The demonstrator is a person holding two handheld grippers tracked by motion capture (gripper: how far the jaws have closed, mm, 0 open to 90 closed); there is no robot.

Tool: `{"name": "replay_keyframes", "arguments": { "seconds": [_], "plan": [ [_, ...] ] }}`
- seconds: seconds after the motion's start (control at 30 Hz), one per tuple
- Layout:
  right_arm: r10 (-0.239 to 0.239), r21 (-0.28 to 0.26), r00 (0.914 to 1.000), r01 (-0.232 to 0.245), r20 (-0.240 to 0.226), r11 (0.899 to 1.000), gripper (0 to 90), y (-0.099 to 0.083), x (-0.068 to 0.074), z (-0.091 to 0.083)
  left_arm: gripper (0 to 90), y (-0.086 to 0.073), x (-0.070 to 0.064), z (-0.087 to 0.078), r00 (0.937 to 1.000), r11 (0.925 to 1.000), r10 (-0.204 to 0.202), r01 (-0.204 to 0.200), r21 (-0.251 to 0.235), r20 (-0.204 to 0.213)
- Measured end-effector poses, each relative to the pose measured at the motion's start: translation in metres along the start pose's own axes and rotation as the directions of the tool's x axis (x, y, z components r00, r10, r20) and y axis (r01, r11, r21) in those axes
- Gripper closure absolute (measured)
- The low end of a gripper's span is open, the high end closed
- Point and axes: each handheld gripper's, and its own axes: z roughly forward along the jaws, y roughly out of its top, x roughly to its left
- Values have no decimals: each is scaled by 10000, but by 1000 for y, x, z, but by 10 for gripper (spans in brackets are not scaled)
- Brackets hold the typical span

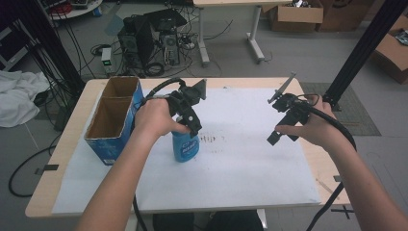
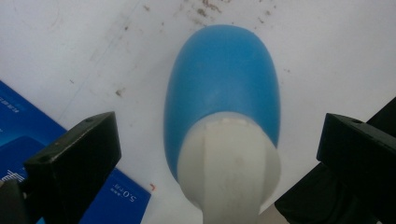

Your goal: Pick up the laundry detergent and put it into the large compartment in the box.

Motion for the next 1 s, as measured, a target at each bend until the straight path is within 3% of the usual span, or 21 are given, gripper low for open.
{"name": "replay_keyframes", "arguments": {
  "seconds": [0.63,1.0],
  "plan": [
    [70,38,10000,-70,-37,10000,208,0,-2,2,15,5,1,21,9999,9997,163,-163,191,26],
    [90,37,9999,-90,-56,10000,209,-1,-3,3,68,5,0,22,9997,9996,244,-244,159,15]
  ]
}}
